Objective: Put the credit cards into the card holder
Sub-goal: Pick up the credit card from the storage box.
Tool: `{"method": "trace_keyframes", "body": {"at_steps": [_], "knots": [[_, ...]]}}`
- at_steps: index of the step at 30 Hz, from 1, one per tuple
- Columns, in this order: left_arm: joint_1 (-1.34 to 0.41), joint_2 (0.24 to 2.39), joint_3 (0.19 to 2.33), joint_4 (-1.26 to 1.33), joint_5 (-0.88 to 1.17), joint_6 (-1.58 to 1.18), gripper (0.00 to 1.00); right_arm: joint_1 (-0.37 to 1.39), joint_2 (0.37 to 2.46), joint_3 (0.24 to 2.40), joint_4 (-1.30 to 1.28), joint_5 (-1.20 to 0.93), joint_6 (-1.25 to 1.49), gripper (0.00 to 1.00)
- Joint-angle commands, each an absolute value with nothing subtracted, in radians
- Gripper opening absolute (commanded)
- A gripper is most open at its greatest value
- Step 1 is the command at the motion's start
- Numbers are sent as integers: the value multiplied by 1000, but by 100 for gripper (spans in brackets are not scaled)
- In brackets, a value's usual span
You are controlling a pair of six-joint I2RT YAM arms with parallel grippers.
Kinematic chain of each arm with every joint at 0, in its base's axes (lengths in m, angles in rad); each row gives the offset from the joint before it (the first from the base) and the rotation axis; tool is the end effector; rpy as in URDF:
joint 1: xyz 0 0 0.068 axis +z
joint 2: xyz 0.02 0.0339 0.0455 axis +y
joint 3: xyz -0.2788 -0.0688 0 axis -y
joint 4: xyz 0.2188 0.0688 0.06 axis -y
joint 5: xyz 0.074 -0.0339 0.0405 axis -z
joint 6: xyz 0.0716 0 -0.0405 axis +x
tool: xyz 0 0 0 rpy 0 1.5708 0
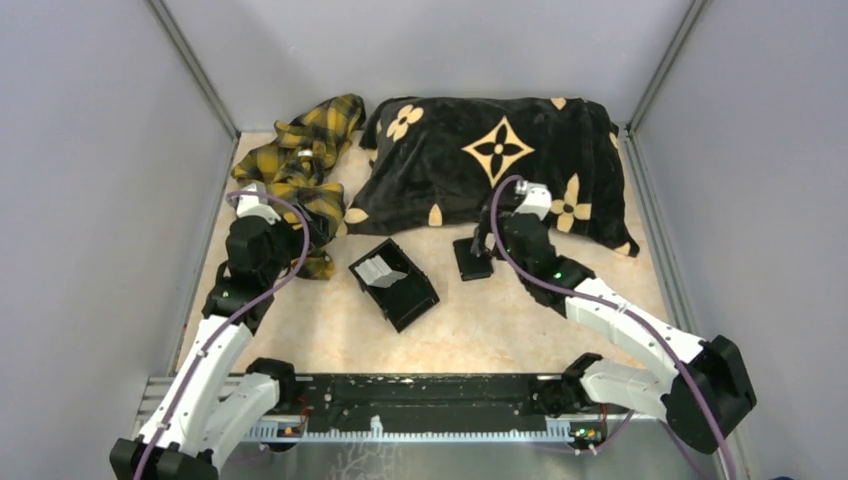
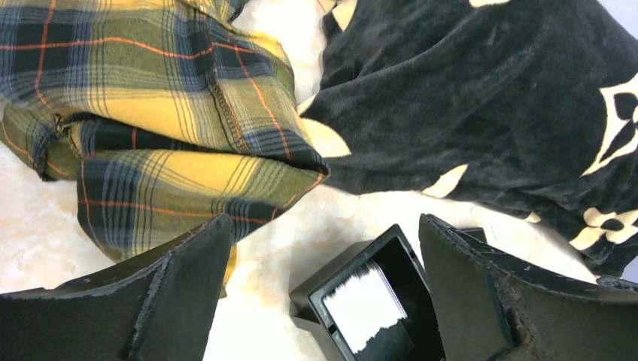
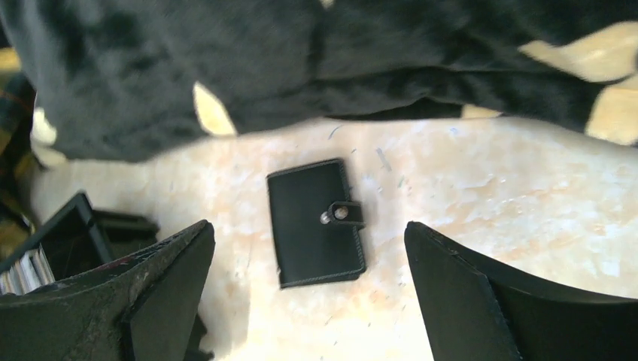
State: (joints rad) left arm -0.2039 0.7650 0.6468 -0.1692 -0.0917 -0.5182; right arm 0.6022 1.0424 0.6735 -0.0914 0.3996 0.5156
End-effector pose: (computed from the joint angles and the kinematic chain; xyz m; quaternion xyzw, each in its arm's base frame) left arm 0.1801 -0.0305 0.2992 -0.1523 0.7861 -0.1769 0.5723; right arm 0.2058 0.1076 0.2692 0.0685 0.8366 0.1310 0.5275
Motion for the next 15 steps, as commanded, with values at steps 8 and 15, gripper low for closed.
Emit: {"method": "trace_keyframes", "body": {"at_steps": [8, 15], "knots": [[-283, 695, 720, -493, -179, -610, 95, 973, 1250, 930, -108, 465, 314, 86], [-290, 698, 713, -585, -155, -678, 92, 1070, 1461, 1105, -138, 358, 258, 80]]}}
